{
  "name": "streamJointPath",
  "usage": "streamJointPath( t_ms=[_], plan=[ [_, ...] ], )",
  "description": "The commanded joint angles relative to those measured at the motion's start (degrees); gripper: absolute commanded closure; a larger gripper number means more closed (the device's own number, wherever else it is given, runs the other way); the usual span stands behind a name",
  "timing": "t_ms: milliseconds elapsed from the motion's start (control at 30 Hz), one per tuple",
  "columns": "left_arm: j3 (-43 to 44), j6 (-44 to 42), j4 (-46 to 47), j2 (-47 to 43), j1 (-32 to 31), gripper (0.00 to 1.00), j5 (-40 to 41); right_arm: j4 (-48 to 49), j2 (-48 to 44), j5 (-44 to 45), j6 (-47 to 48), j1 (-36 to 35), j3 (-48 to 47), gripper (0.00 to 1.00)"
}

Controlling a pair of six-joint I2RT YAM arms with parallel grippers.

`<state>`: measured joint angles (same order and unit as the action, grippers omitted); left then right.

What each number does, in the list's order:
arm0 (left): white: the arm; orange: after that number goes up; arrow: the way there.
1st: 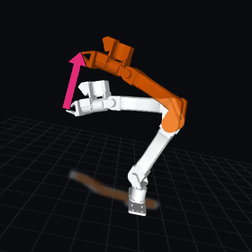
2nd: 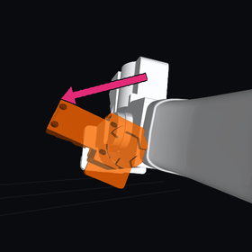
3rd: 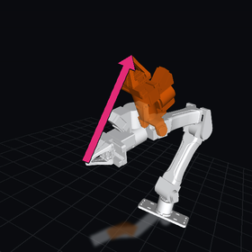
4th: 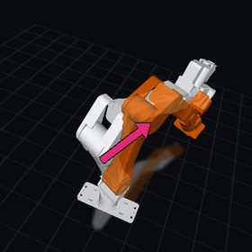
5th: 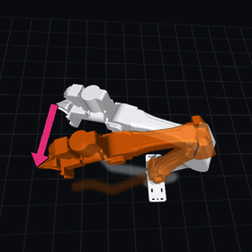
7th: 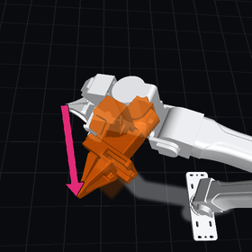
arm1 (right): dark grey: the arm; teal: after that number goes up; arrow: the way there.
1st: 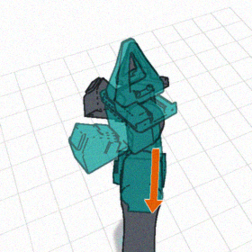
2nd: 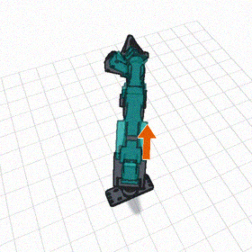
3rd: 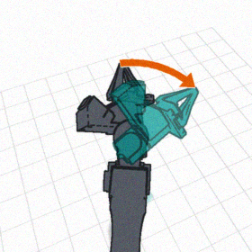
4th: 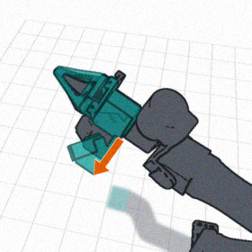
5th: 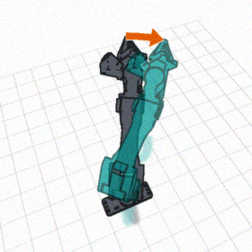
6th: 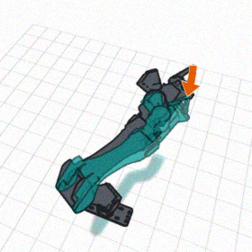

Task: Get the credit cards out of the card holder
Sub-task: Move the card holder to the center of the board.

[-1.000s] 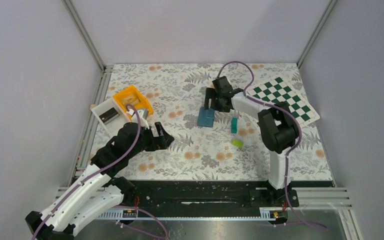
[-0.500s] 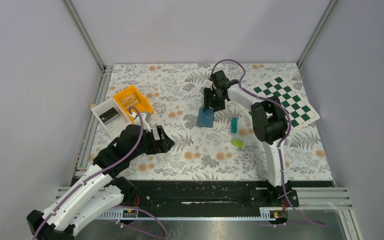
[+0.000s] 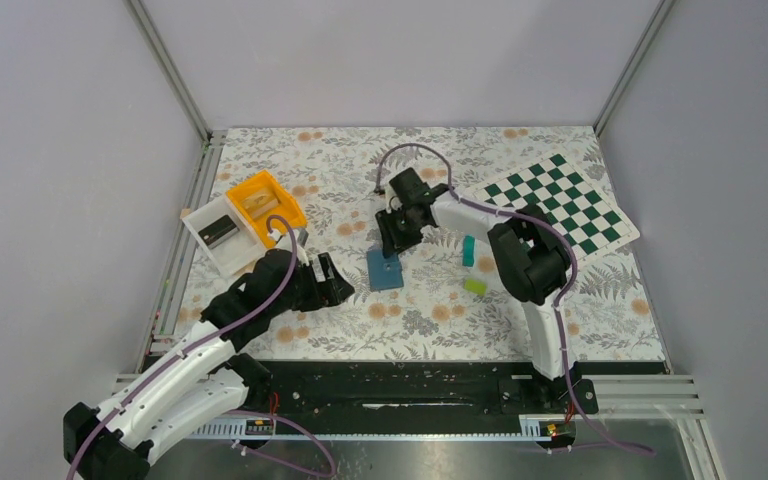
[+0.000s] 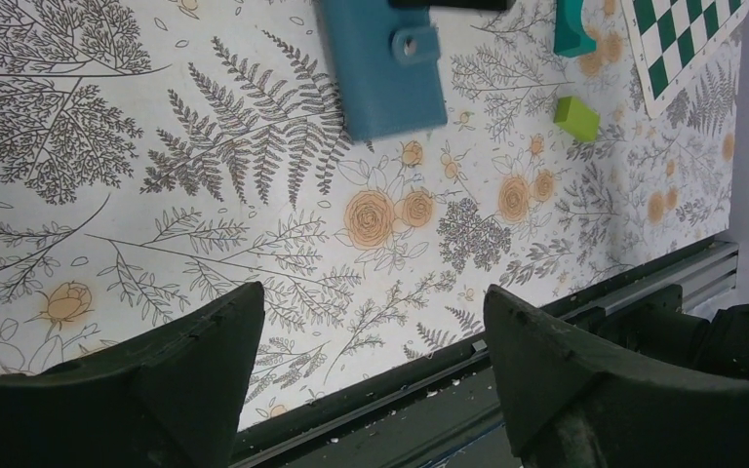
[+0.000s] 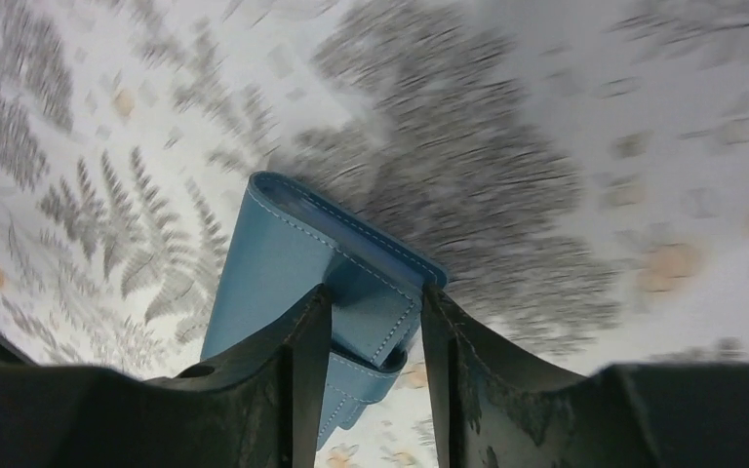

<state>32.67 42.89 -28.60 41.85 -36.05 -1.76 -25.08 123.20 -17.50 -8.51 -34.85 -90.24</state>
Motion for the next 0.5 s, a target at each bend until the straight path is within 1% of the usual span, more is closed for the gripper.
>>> streamJointPath(
  t_ms=[0, 133, 200, 267, 333, 400, 467],
  plan=[
    [-0.9, 2.9, 4.6, 0.3, 0.0, 0.19, -1.0, 0.2, -3.3, -0.5, 3.7, -5.4, 6.1, 0.56],
    [-1.9, 4.7, 5.1, 1.1, 0.0, 0.2, -0.3, 1.1, -5.6, 1.3, 4.4, -9.2, 9.6, 0.57],
    [-2.3, 5.5, 5.3, 1.4, 0.0, 0.2, -0.2, 1.7, -7.4, 3.3, 2.7, -10.2, 11.5, 0.57],
    [-2.7, 6.5, 5.4, 1.2, 0.0, 0.22, 0.6, 4.4, -10.4, 5.1, -2.6, -10.3, 15.2, 0.53],
    [-3.3, 7.5, 6.0, 0.6, 0.2, 0.22, 1.2, 8.3, -14.5, 5.7, -7.5, -10.3, 19.6, 0.52],
    [-4.2, 8.8, 7.2, 0.3, 1.1, 0.22, 0.2, 12.2, -18.4, 6.1, -12.2, -10.5, 23.6, 0.51],
    [-5.0, 9.7, 9.0, 0.9, 2.4, 0.22, -2.3, 14.3, -21.7, 8.6, -16.3, -11.6, 26.7, 0.51]
  ],
)
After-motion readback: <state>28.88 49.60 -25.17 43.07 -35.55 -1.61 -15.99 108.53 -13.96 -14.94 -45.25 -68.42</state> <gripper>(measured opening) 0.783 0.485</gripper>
